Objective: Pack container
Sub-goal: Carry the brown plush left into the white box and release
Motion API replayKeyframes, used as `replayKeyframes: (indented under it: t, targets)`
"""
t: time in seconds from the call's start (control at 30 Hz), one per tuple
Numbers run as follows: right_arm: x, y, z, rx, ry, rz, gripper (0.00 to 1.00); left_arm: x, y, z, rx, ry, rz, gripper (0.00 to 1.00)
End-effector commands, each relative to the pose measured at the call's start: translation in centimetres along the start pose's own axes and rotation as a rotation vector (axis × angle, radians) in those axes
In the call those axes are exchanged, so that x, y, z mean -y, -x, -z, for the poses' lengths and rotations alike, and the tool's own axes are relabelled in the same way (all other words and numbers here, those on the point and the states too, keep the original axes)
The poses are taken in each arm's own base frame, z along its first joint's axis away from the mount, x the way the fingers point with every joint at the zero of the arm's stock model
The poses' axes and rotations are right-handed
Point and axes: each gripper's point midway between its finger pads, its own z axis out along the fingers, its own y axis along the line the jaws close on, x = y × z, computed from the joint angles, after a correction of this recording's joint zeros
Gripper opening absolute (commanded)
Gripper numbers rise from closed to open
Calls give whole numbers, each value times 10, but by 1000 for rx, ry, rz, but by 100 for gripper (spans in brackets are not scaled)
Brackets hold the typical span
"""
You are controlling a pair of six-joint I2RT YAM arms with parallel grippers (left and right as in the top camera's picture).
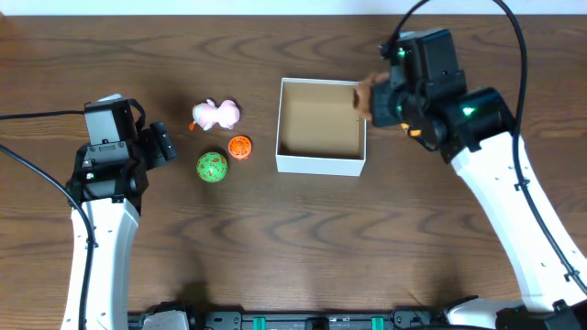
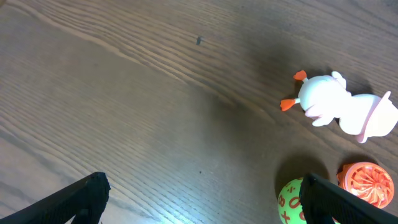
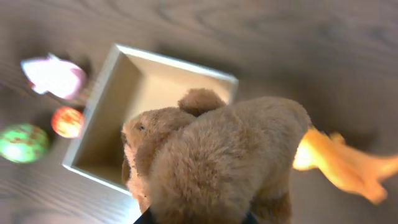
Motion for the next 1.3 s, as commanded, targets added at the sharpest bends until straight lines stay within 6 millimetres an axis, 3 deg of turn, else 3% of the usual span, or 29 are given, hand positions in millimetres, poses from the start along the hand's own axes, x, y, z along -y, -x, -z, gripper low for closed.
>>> replayKeyframes:
  t: [0.0, 0.2, 0.43, 0.77, 0.83, 0.9, 0.97, 1.03, 1.27]
  targets:
    - [-20, 1, -19, -1, 28, -48, 1, -3, 7, 2, 14, 15, -4, 98]
    - [-43, 8, -66, 14, 60, -110, 1, -3, 7, 2, 14, 16, -4, 98]
    - [-63, -16, -137, -72, 95, -141, 1, -3, 7, 2, 14, 16, -4, 98]
    - [-73, -55, -188, -172, 73, -121, 3, -3, 7, 2, 14, 15, -4, 98]
    - [-72, -60, -194, -186, 67, -120, 13, -3, 7, 2, 14, 16, -4, 98]
    - [-69, -63, -196, -190, 53, -118, 41, -3, 7, 2, 14, 16, -4, 98]
    - [-68, -63, -196, -191, 46, -113, 57, -3, 7, 2, 14, 16, -4, 98]
    - [-68, -63, -195, -191, 46, -113, 63, -3, 7, 2, 14, 16, -4, 98]
    - [-68, -62, -189, -193, 46, -100, 64, -3, 7, 2, 14, 16, -4, 98]
